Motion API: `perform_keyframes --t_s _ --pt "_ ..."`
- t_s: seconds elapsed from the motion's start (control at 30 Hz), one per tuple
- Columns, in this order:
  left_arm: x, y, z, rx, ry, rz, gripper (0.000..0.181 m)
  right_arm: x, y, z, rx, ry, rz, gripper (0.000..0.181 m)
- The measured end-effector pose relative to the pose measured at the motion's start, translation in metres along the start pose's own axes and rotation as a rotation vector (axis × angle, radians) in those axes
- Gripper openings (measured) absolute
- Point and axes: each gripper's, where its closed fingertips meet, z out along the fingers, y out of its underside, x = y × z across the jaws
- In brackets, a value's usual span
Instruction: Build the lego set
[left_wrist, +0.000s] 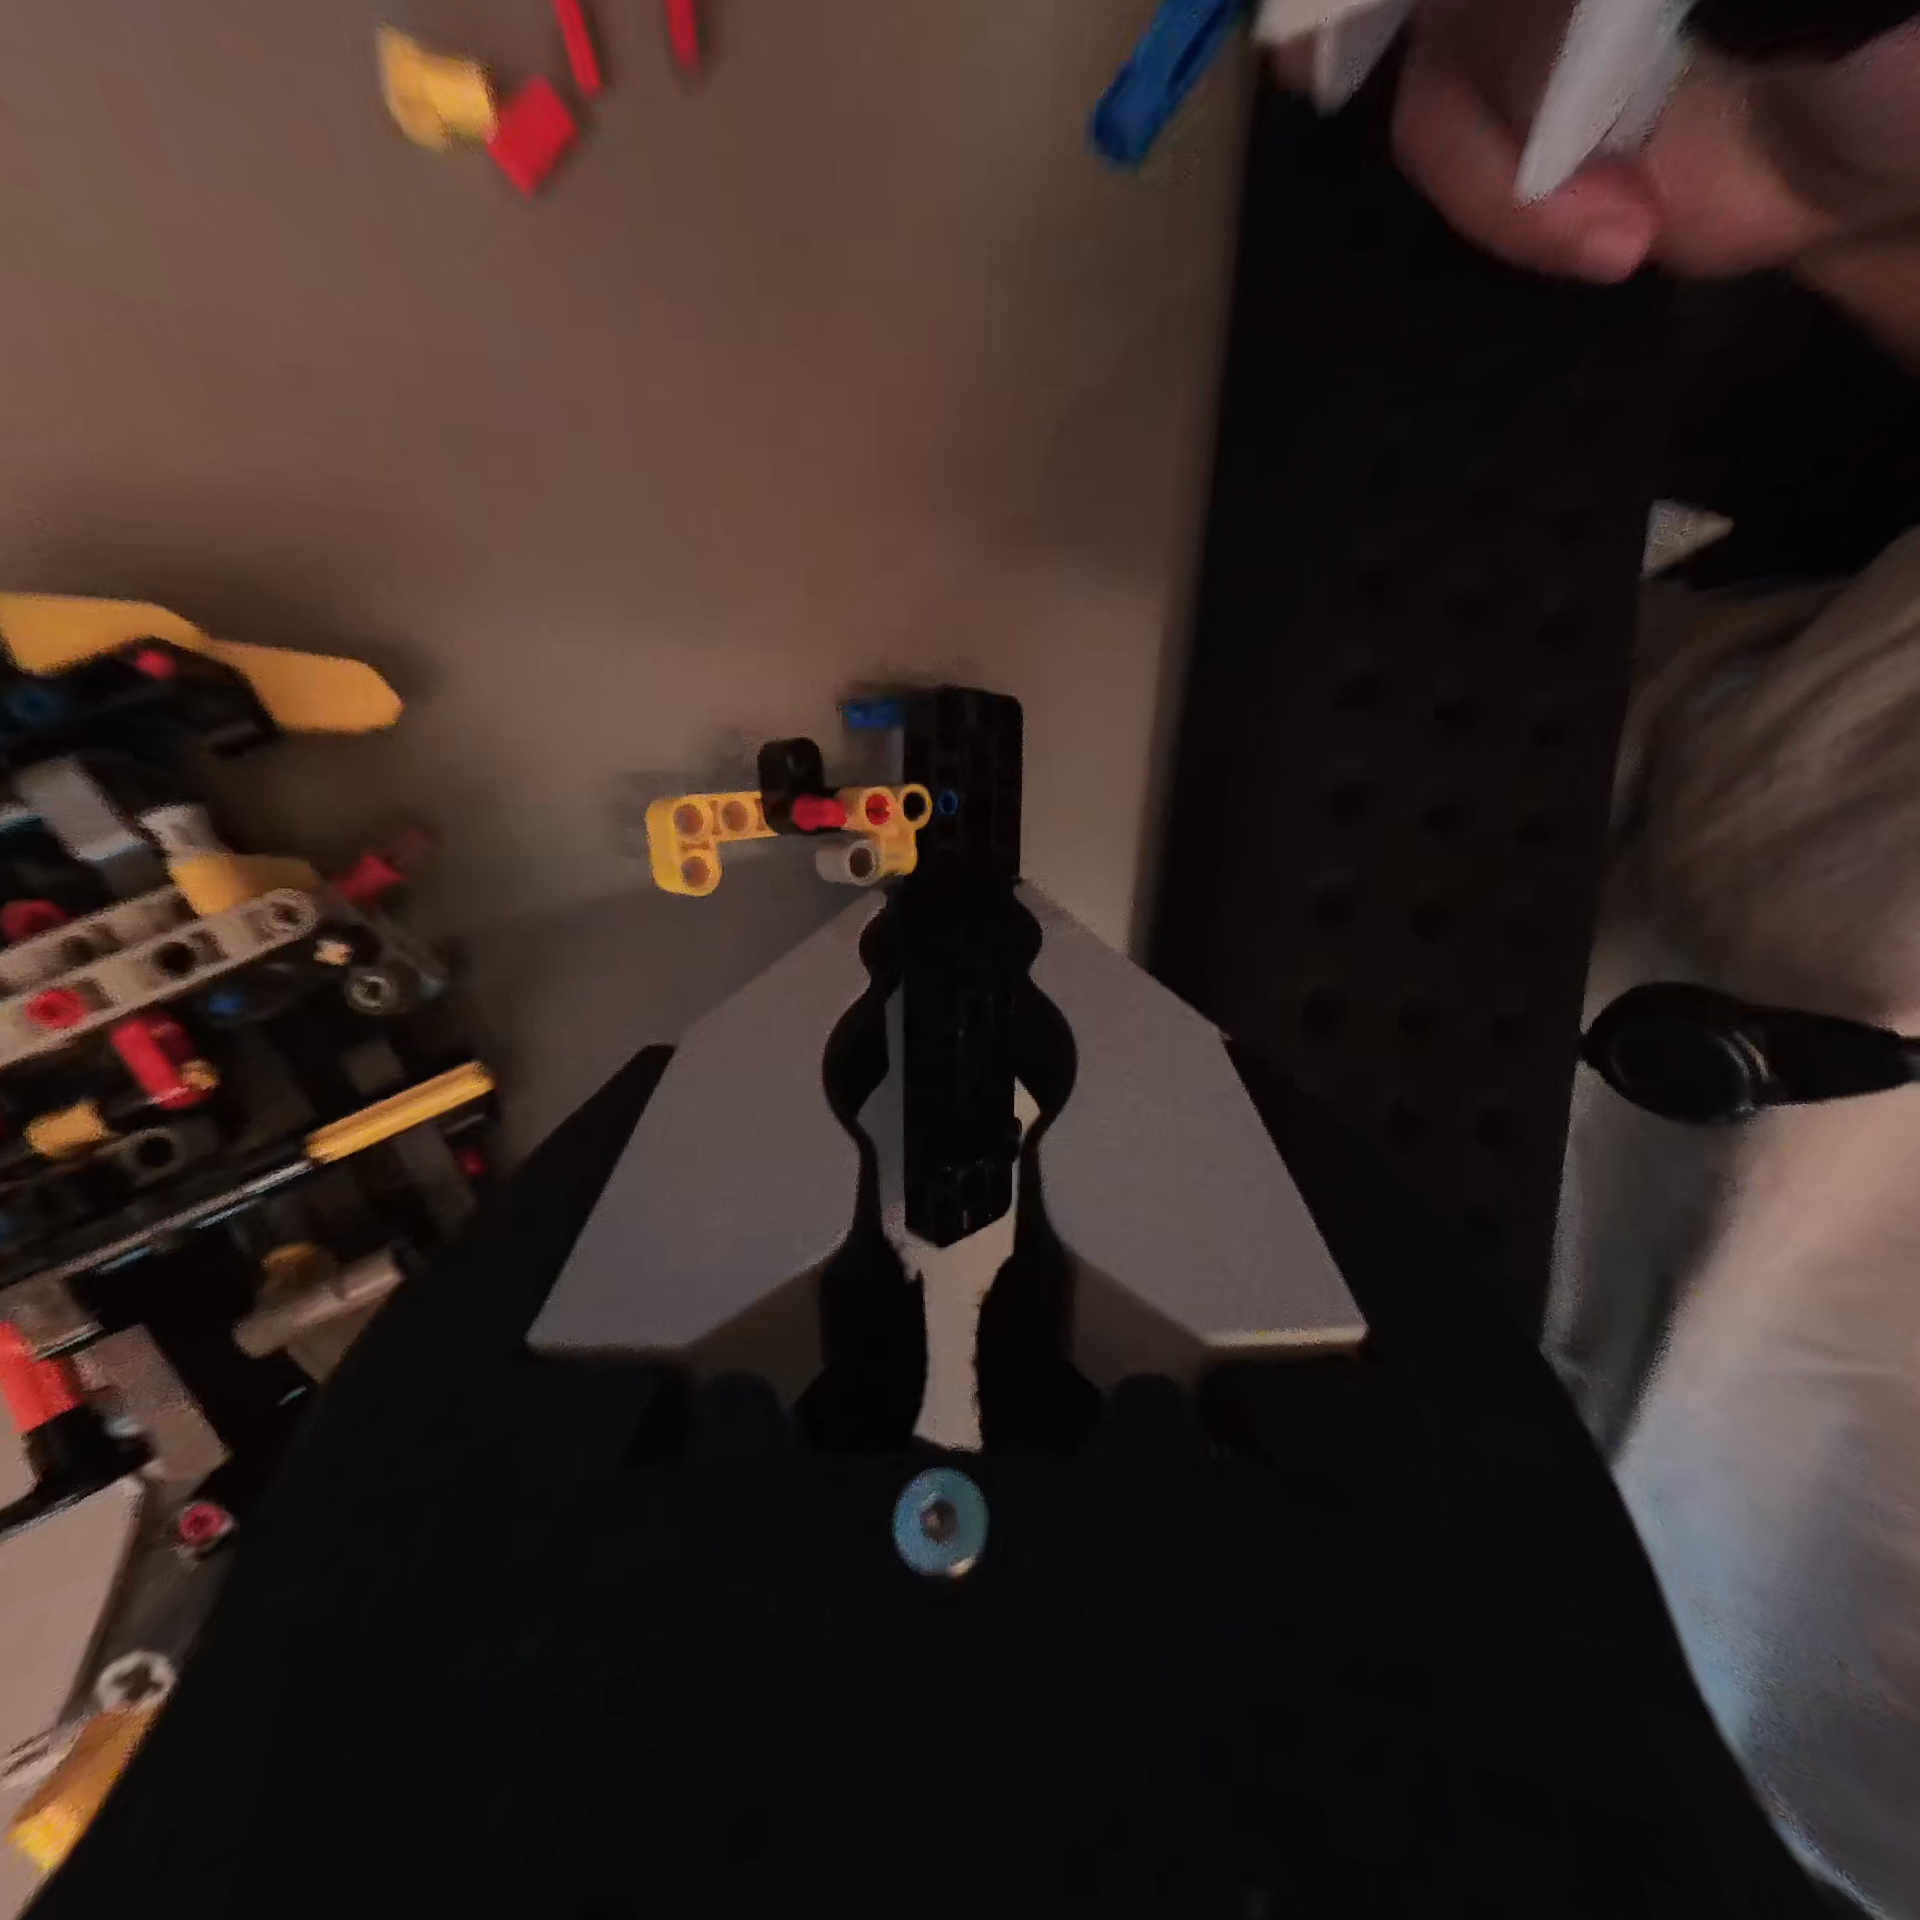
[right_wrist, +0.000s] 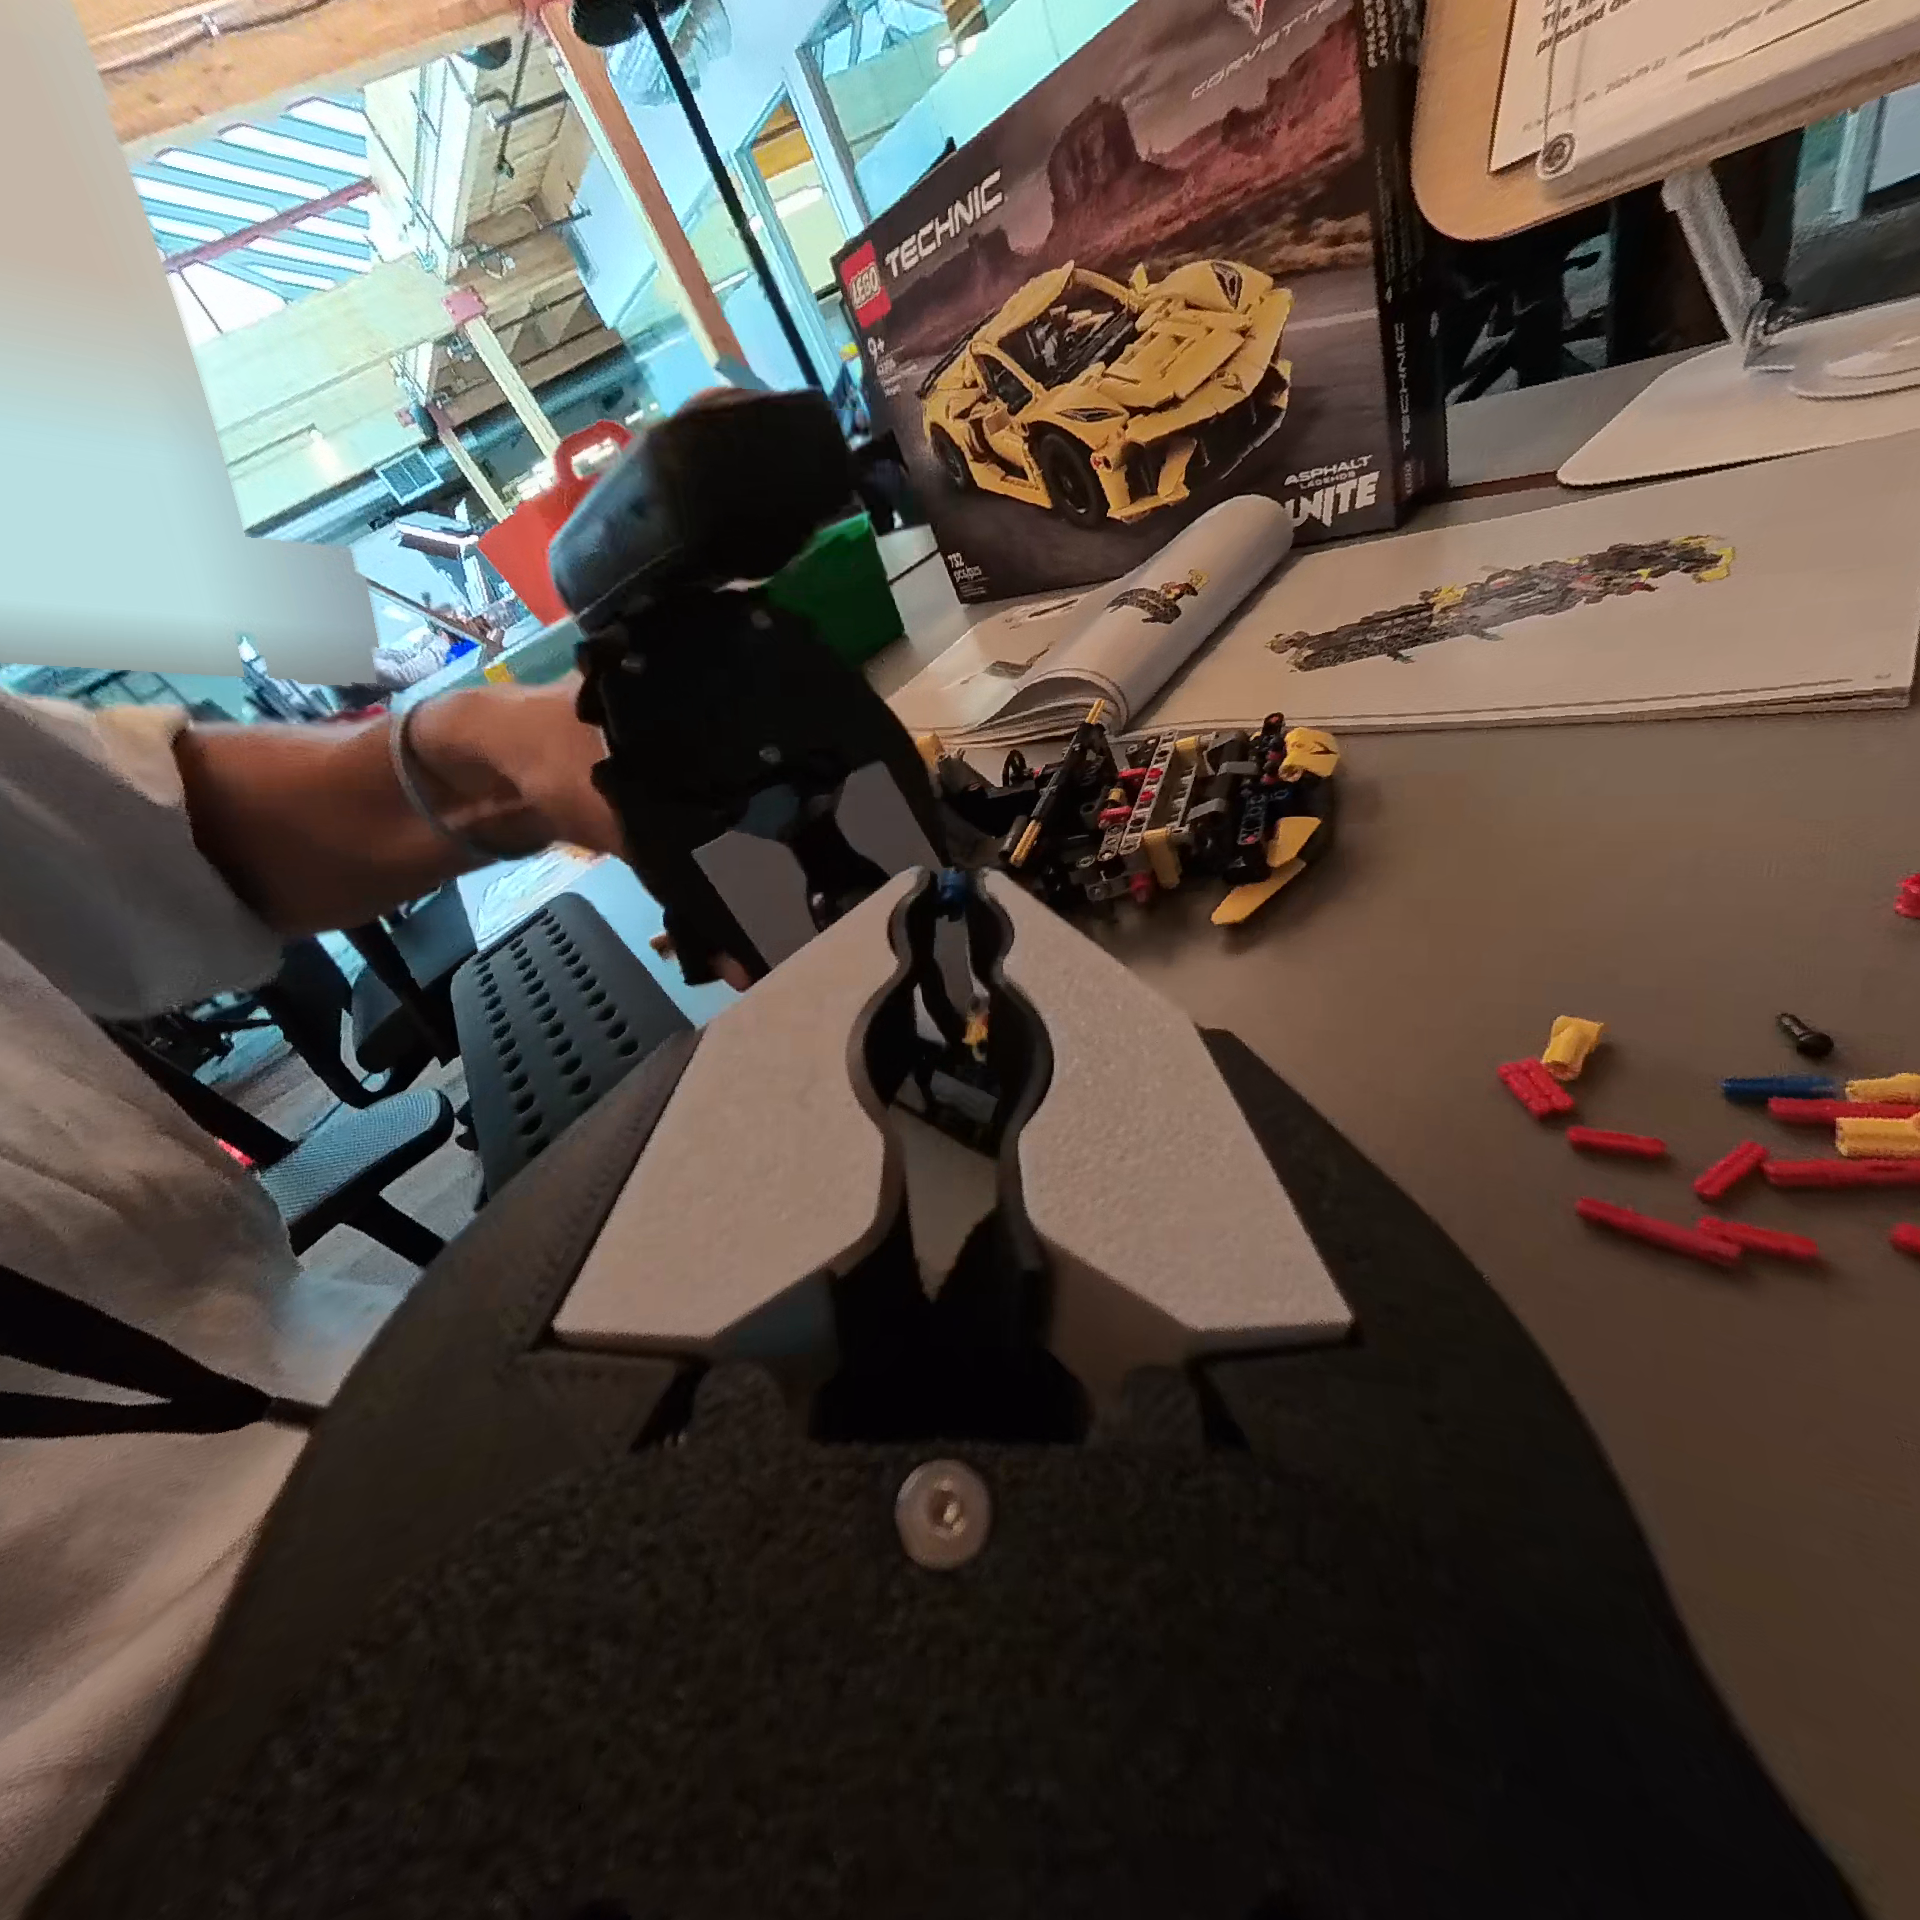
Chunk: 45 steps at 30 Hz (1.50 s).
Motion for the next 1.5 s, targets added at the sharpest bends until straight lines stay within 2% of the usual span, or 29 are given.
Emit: perform_keyframes --t_s 0.03,0.13,0.2,0.27,0.33,0.43,0.47,0.53,0.63,0.7,0.9,1.03,1.23,1.4,1.5 --pt "0.0 -0.008 -0.006 0.073 -0.014 -0.005 0.018 0.001 -0.002 -0.001 0.014 0.004 0.005 0.004" --pt "0.005 -0.041 -0.041 0.403 0.011 -0.113 0.018 0.003 -0.006 -0.004 0.04 0.051 -0.031 0.004" --pt "0.004 -0.05 -0.061 0.566 0.029 -0.226 0.018 -0.002 -0.006 -0.001 0.035 0.087 -0.124 0.004" --pt "0.005 -0.051 -0.071 0.67 0.033 -0.321 0.018 -0.015 -0.004 0.009 0.031 0.089 -0.201 0.004" --pt "0.007 -0.051 -0.078 0.761 0.01 -0.367 0.019 -0.026 0.002 0.021 0.016 0.064 -0.156 0.004" --pt "0.009 -0.045 -0.084 0.834 -0.114 -0.323 0.019 -0.014 0.007 0.025 -0.008 0.143 -0.067 0.004" --pt "0.012 -0.043 -0.085 0.843 -0.162 -0.286 0.018 -0.015 0.012 0.029 -0.04 0.125 -0.041 0.004" --pt "0.009 -0.03 -0.079 0.75 -0.319 -0.216 0.018 -0.021 0.02 0.036 -0.088 0.067 0.014 0.004" --pt "-0.016 0.016 -0.067 0.352 -0.655 -0.049 0.018 0.002 0.026 0.031 -0.159 0.189 -0.022 0.004" --pt "-0.025 0.035 -0.068 0.158 -0.803 0.098 0.018 0.013 0.023 0.025 -0.164 0.234 -0.07 0.004" --pt "-0.029 0.059 -0.047 -0.144 -0.883 0.331 0.018 0.006 0.023 0.025 -0.159 0.249 -0.187 0.004" --pt "-0.026 0.059 -0.036 -0.151 -0.817 0.3 0.019 0.002 0.026 0.027 -0.178 0.245 -0.23 0.004" --pt "-0.027 0.057 -0.036 -0.116 -0.792 0.225 0.025 0.003 0.023 0.024 -0.15 0.212 -0.166 0.004" --pt "-0.018 0.054 -0.04 -0.02 -0.68 0.121 0.026 0.004 0.021 0.023 -0.137 0.192 -0.132 0.004" --pt "-0.01 0.048 -0.05 0.09 -0.555 0.032 0.028 0.004 0.022 0.023 -0.138 0.178 -0.115 0.004"
